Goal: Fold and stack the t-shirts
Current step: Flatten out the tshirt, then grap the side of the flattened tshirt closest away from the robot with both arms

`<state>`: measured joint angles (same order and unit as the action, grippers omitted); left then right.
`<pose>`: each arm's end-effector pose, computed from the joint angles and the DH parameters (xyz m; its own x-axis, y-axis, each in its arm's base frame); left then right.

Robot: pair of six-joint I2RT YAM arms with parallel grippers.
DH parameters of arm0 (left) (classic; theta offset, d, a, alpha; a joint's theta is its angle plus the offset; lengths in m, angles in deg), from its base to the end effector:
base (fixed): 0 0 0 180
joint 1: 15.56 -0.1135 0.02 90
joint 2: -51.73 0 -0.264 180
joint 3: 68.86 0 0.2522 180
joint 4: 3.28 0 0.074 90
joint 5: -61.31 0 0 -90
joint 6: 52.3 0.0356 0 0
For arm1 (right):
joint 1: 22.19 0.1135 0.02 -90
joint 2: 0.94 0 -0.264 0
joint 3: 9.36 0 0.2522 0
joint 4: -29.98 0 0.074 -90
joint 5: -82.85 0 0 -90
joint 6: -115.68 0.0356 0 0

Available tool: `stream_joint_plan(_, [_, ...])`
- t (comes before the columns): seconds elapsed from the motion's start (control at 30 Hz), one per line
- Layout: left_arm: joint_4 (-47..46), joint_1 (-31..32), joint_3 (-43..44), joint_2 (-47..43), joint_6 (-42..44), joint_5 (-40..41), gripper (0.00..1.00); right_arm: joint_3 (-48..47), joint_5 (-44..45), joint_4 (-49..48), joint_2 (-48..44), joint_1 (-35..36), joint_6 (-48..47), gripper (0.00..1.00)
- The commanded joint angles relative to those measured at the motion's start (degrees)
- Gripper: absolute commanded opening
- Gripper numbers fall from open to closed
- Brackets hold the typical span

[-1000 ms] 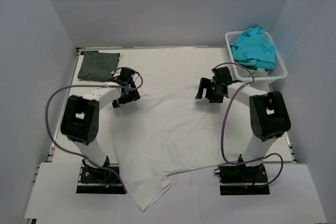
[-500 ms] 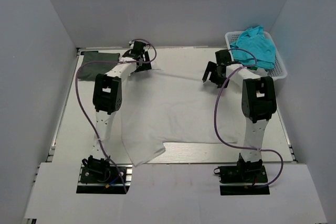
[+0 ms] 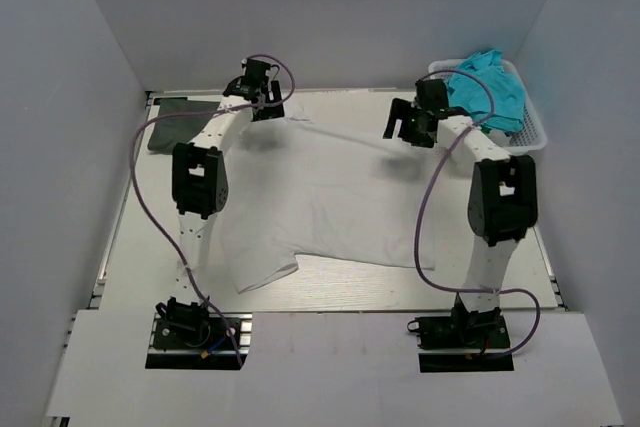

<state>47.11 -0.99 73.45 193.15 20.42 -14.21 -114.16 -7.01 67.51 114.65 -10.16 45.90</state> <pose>0.5336 -0.1295 0.1996 -0.7284 -0.1078 -0.6766 -0.1361 0.9906 -0.0114 0.4447 0.0947 0.2225 -0.7569 0.1921 -0.6246 0.0584 0.9719 0.2281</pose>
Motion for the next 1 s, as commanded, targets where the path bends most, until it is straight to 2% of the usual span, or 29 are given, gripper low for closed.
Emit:
stream_joint_plan(0.0, [10.11, -0.33, -5.91, -20.37, -4.23, 1.86, 1.00, 9.40, -4.62, -3.72, -12.30, 1.06, -1.25, 0.90])
stream_joint_plan(0.03, [12.75, -0.33, -14.04, -23.88, -8.95, 1.87, 1.00, 12.44, -4.54, -4.51, -18.84, 1.15, -0.46, 0.90])
stream_joint_plan(0.07, [17.73, -0.33, -18.82, -27.48, -11.44, 2.39, 1.00, 18.13, -4.97, -6.17, -21.09, 1.15, -0.11, 0.90])
stream_joint_plan(0.1, [19.70, 0.54, -23.82, -35.52, -13.90, 2.39, 1.00, 20.97, -4.71, -6.19, -23.37, 1.24, 1.99, 0.90])
stream_joint_plan(0.13, [20.50, 1.07, -35.36, -39.95, -16.53, 2.39, 1.00, 28.83, -4.36, -6.37, -30.01, 1.41, 2.70, 0.90])
stream_joint_plan(0.2, [21.03, 1.08, -46.41, -48.40, -17.18, -1.63, 1.00, 33.63, -3.49, -5.93, -36.53, 1.24, 6.21, 0.90])
stream_joint_plan(0.23, [21.73, 1.08, -55.86, -55.92, -18.39, -3.30, 1.00, 35.83, -3.39, -5.75, -38.58, 1.24, 6.75, 0.90])
stream_joint_plan(0.27, [21.74, 1.08, -60.39, -59.91, -19.10, -6.36, 1.00, 41.77, -2.96, -4.71, -42.34, 1.24, 7.97, 0.90])
stream_joint_plan(0.3, [22.35, 1.08, -68.35, -63.34, -19.72, -7.87, 1.00, 43.57, -2.52, -4.61, -46.03, 0.98, 9.20, 0.90])
stream_joint_plan(0.4, [23.67, 1.60, -80.25, -73.38, -22.26, -13.06, 1.00, 49.55, -2.25, -1.36, -52.13, 0.98, 10.62, 0.90])
stream_joint_plan(0.5, [24.72, 1.60, -85.99, -79.26, -24.21, -18.16, 1.00, 52.36, -2.95, 0.93, -55.21, 1.06, 11.50, 0.90])
stream_joint_plan(0.6, [23.33, 1.60, -88.98, -80.78, -26.92, -23.35, 1.00, 54.65, -3.66, 2.16, -57.14, 0.97, 13.16, 0.90])
stream_joint_plan(0.73, [20.43, 2.13, -93.30, -78.94, -29.30, -23.17, 0.98, 56.59, -3.05, 2.07, -59.34, 0.98, 14.66, 0.90])
stream_joint_plan(0.97, [21.83, 2.66, -93.31, -74.63, -35.19, -19.14, 0.81, 55.71, 1.68, 5.23, -60.31, 0.89, 15.19, 0.90])
